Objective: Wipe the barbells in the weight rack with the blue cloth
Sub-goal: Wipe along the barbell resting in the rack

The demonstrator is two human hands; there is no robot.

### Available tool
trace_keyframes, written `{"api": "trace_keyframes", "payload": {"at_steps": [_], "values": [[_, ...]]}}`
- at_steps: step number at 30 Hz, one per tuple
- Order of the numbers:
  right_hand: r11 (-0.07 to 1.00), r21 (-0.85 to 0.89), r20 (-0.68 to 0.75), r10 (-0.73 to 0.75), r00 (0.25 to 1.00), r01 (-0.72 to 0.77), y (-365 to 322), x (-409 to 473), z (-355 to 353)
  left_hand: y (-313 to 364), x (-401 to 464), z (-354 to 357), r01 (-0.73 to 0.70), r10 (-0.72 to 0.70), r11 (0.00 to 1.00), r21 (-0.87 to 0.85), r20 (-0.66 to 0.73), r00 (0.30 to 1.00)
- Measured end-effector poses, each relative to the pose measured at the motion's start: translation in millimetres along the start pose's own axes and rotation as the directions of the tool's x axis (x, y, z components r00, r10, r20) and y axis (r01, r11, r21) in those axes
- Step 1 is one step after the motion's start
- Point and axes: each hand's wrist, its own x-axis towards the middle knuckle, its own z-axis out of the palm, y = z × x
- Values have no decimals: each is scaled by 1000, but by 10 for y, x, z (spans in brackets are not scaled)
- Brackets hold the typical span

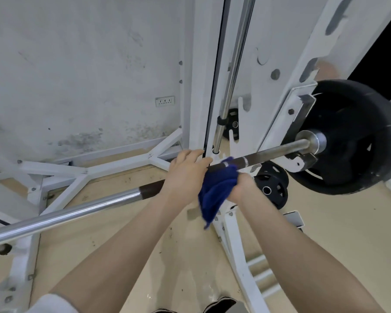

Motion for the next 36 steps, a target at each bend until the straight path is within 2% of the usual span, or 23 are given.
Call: {"api": "trace_keyframes", "payload": {"at_steps": [1, 3, 4, 5, 7, 9, 11, 12, 14, 17, 19, 21, 22, 23, 25, 27, 29, 31, 33, 34, 35, 36], "values": [[989, -102, -66, -114, 991, 107, -184, 34, -115, 44, 41, 17, 3, -3, 1000, 18, 9, 1000], [941, -297, -238, -238, 942, 163, -442, 226, -300, 152, 98, 54, 40, -41, 999, 31, 38, 998], [906, -383, -261, -293, 920, 180, -472, 316, -348, 214, 125, 69, 68, -70, 997, 32, 47, 996], [902, -389, -241, -296, 924, 188, -478, 339, -362, 282, 156, 86, 97, -98, 995, 35, 49, 994], [950, -272, -129, -195, 972, 154, -414, 204, -252, 394, 220, 115, 134, -136, 990, 48, 27, 990], [979, -200, -12, -33, 999, 30, -363, 108, -161, 495, 311, 154, 142, -142, 988, 60, -4, 990], [986, -163, -79, 17, 997, -30, -465, 155, -174, 567, 387, 203, 128, -129, 990, 60, 11, 992], [998, -58, -116, 21, 993, -27, -588, 220, -223, 596, 417, 232, 125, -127, 991, 57, 28, 992], [998, 16, -179, -60, 982, 64, -825, 309, -328, 616, 441, 274, 142, -144, 988, 55, 41, 989], [982, 179, -190, -24, 982, 59, -1020, 324, -461, 608, 415, 332, 172, -171, 983, 71, -23, 985], [984, 157, -129, -59, 990, 79, -909, 209, -429, 633, 397, 351, 192, -189, 979, 72, -37, 981], [996, -28, -52, -90, 995, 88, -708, 141, -379, 677, 426, 363, 213, -211, 973, 88, -25, 977], [993, -93, -56, -83, 995, 78, -653, 119, -370, 699, 441, 365, 225, -224, 969, 102, -22, 974], [993, -110, -46, -57, 997, 51, -647, 93, -345, 689, 448, 355, 233, -231, 966, 112, -27, 972], [1000, 0, -22, -25, 999, 25, -795, 72, -368, 687, 444, 354, 251, -248, 962, 110, -43, 968], [992, 106, -99, -60, 993, 70, -966, 83, -437, 695, 424, 362, 261, -257, 960, 96, -57, 965], [991, 23, -212, -123, 969, 131, -994, 13, -500, 708, 413, 373, 265, -259, 960, 87, -74, 963], [970, -155, -261, -221, 940, 185, -952, -150, -509, 724, 423, 379, 272, -265, 959, 85, -84, 961], [831, -437, -148, -444, 884, 345, -963, -309, -477, 742, 431, 380, 277, -270, 957, 81, -85, 959], [693, -547, -28, -577, 816, 471, -992, -349, -455, 748, 429, 383, 278, -271, 958, 75, -89, 958], [500, -628, 117, -697, 707, 596, -1039, -358, -409, 747, 423, 384, 278, -271, 959, 64, -95, 958], [240, -720, 259, -778, 572, 652, -1100, -329, -362, 743, 417, 381, 277, -271, 959, 50, -100, 957]]}}
